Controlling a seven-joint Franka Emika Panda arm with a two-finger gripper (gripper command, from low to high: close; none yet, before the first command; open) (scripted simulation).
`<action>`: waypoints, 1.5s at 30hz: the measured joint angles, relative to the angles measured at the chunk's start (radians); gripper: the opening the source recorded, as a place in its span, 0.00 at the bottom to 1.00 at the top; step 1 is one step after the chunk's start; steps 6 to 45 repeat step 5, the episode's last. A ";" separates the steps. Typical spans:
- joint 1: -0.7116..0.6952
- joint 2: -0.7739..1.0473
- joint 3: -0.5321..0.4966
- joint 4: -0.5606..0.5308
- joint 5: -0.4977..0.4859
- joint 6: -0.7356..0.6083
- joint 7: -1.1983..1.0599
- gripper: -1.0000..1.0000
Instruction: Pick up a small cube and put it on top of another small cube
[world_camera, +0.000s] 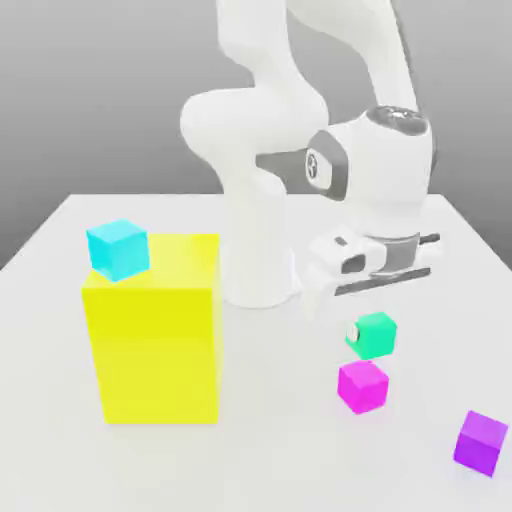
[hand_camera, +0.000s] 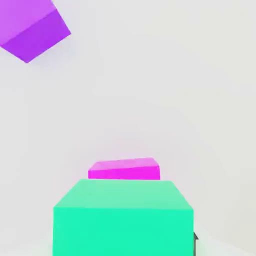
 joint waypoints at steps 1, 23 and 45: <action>0.005 0.035 -0.008 0.001 -0.021 0.034 0.015 0.00; 0.004 0.070 -0.014 0.002 -0.042 0.066 0.029 1.00; 0.004 0.070 -0.014 0.002 -0.042 0.066 0.029 1.00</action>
